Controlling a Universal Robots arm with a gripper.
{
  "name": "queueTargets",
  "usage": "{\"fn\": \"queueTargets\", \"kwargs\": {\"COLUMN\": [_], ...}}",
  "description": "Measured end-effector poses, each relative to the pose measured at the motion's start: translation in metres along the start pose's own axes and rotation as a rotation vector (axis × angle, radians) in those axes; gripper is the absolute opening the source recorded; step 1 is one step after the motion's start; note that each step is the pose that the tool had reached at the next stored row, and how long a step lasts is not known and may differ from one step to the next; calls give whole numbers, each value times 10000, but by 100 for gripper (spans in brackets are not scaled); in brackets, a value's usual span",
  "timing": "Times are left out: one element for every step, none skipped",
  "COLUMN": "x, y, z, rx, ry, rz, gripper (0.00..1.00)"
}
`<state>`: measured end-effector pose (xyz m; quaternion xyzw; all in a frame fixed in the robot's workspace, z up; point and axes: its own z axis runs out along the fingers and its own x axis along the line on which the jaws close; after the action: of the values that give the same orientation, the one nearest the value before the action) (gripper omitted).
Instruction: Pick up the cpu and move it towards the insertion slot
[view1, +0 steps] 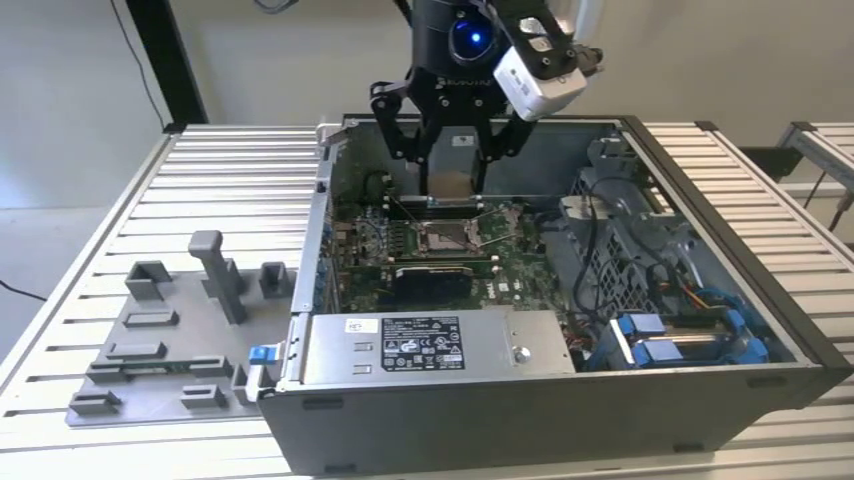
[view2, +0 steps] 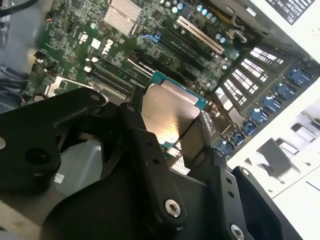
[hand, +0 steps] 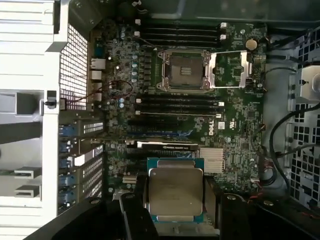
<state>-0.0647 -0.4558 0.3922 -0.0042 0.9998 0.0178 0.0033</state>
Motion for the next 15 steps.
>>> {"fn": "queueTargets", "kwargs": {"x": [-48,-94,-138,-181,-212,-217,-217,-217,-218,-219,-220,-220,-220,-221,-221], "y": [0,-1,-1,-1,-2,-2,-2,-2,-2,-2,-2,-2,-2,-2,-2], "z": [0,1,1,1,1,1,1,1,2,1,1,1,1,1,1], "rx": [0,0,-1,0,0,1,1,0,-1,0,0,0,0,0,0], "ry": [0,0,0,0,0,0,0,0,-1,0,0,0,0,0,0], "rz": [0,0,0,-1,0,0,1,2,2,0,0,1,1,0,0], "gripper": [0,0,0,0,0,0,0,0,0,0,0,0,0,0,0]}}
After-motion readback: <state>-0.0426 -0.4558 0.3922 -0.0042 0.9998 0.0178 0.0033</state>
